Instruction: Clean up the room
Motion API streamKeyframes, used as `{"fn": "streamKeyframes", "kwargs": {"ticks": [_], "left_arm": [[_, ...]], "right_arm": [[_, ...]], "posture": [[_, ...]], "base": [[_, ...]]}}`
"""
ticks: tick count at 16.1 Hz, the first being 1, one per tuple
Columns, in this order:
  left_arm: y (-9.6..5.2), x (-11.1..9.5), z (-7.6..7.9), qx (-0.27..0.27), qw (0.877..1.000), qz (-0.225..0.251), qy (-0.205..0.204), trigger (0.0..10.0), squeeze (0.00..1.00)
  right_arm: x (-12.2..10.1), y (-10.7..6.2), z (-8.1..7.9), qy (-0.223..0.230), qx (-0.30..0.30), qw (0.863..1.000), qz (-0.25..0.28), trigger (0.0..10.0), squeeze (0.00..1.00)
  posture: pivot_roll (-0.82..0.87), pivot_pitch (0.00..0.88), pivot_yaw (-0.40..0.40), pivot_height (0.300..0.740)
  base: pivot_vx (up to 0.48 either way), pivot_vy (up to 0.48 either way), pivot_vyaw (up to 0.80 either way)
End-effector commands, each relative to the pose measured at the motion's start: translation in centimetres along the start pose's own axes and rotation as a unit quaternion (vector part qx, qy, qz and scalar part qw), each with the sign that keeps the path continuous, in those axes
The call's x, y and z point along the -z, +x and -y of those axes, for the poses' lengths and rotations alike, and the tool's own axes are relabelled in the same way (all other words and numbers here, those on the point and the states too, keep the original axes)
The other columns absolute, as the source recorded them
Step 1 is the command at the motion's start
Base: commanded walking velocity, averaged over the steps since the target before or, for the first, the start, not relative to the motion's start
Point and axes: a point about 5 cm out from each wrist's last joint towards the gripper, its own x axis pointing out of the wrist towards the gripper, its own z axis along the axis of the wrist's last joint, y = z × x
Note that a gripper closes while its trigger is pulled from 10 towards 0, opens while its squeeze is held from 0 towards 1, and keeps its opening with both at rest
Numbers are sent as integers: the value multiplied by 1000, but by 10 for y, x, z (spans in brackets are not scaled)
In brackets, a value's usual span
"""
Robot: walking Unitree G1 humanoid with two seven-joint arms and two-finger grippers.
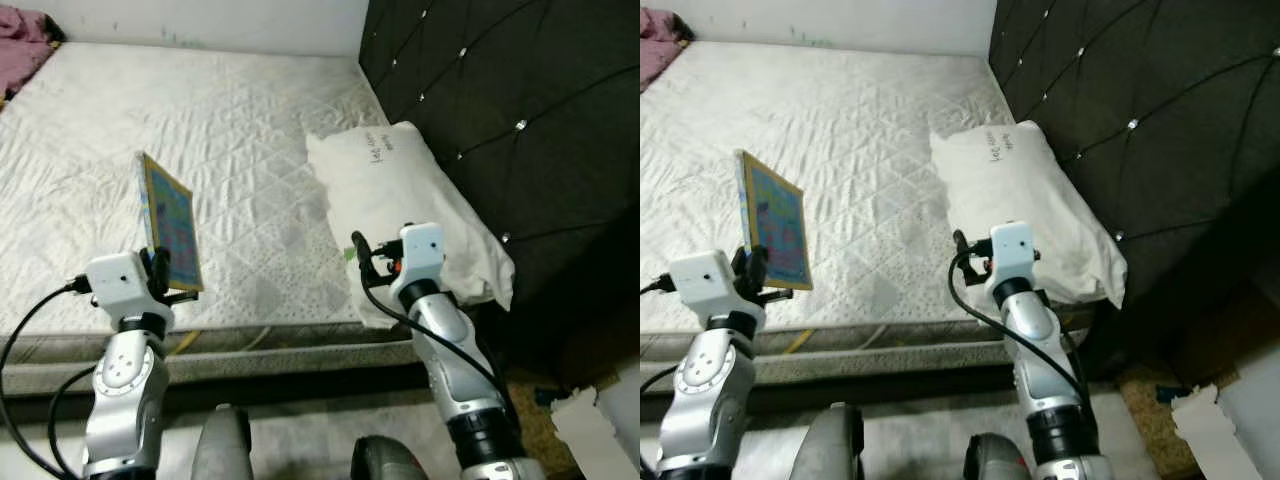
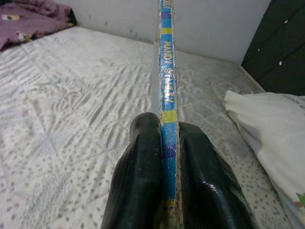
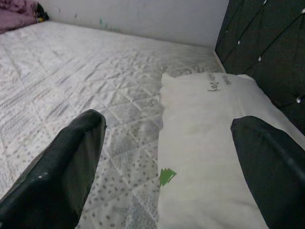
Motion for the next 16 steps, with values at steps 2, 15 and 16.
{"fn": "streamKeyframes", "kwargs": {"ticks": [2, 15, 16], "left_arm": [[3, -12, 8, 17, 999, 31, -2, 10000, 0], [6, -7, 16, 19, 1000, 19, -8, 10000, 0], [6, -7, 16, 18, 1000, 17, -8, 10000, 0]], "right_arm": [[-1, -1, 7, -3, 10, 1000, 2, 10000, 0], [2, -3, 4, -2, -18, 1000, -3, 10000, 0], [2, -3, 4, -1, -19, 1000, -4, 10000, 0]], "posture": [[-49, 28, -51, 665], [-51, 12, -61, 665], [-51, 11, -63, 665]], "base": [[345, 0, 0], [244, 0, 0], [0, 0, 0]]}}
